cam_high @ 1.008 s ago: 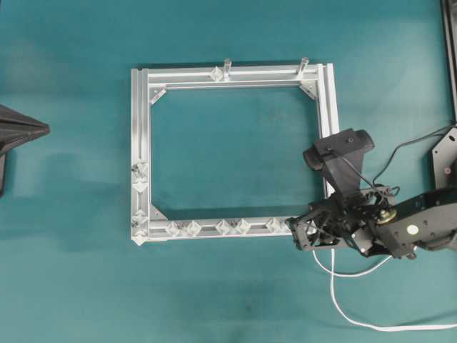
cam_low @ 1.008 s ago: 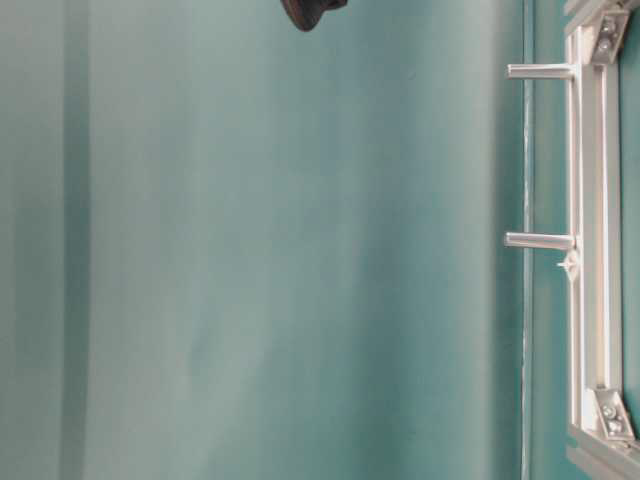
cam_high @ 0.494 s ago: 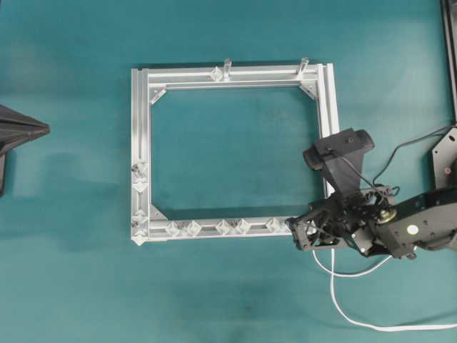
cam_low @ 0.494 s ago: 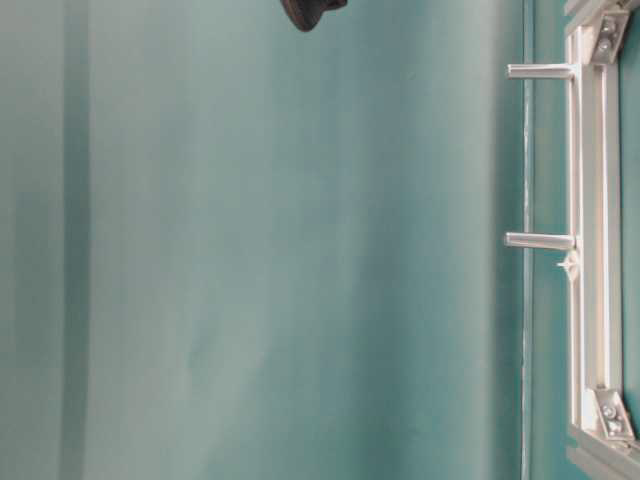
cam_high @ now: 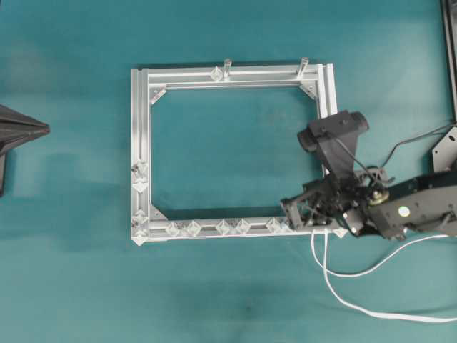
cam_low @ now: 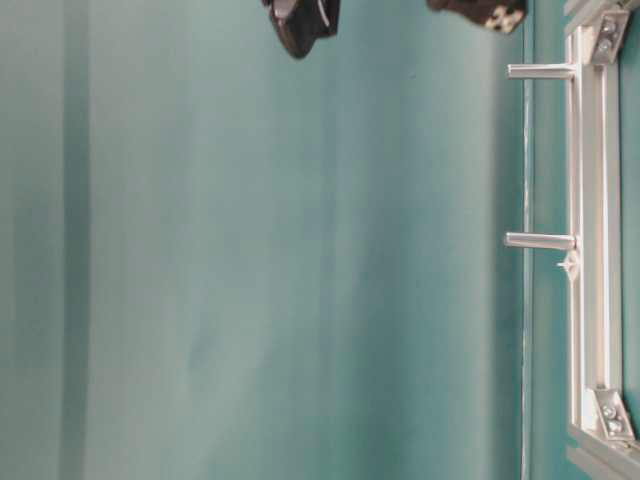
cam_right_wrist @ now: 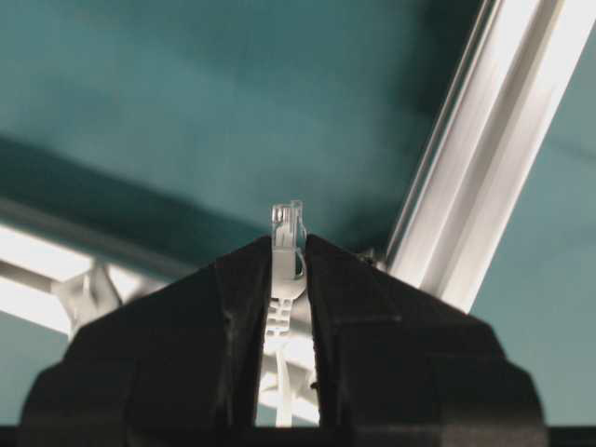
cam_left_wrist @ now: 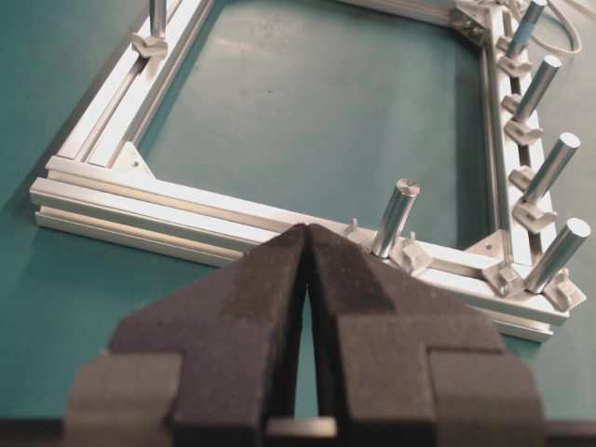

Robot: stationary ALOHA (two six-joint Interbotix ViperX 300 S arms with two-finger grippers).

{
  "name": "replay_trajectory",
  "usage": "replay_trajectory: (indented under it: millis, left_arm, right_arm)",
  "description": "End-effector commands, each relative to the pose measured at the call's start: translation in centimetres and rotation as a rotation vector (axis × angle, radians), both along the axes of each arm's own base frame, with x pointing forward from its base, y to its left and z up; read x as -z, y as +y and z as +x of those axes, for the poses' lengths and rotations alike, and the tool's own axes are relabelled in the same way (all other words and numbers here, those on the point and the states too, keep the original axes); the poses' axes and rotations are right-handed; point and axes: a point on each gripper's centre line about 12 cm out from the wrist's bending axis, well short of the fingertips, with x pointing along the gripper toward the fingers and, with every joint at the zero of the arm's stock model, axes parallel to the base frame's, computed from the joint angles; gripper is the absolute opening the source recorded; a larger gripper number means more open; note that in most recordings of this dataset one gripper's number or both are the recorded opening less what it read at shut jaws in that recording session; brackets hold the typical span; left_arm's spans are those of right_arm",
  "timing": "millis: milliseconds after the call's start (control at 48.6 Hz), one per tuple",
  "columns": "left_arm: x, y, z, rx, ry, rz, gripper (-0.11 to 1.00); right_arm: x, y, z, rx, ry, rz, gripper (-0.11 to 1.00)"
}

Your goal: Move the cable alternately left and right between 8 closely spaced pins so it hooks onto each one.

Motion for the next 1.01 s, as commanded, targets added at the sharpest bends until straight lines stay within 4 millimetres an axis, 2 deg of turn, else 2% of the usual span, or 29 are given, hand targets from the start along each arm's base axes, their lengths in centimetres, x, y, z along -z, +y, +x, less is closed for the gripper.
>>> replay_trajectory:
  millis: [0,267,535,988]
  left_arm:
    - [-1.0,0.0,0.2,0.0,-0.016,0.0,0.0]
    - [-1.0,0.0,0.2,0.0,-0.016,0.0,0.0]
    - [-1.0,0.0,0.2,0.0,-0.017,0.0,0.0]
    - [-1.0,0.0,0.2,0.0,-0.017,0.0,0.0]
  right_arm:
    - [-1.0,-1.0,0.3,-0.001,-0.031,-0.013,0.15]
    - [-1.0,-3.3,0.8,0.007,-0.027,-0.036,0.15]
    - [-1.2,-4.4,2.0,0.013,-0.082,-0.02,0.15]
    - [-1.0,-4.1,6.3,-0.05,-0.135,-0.022,0.15]
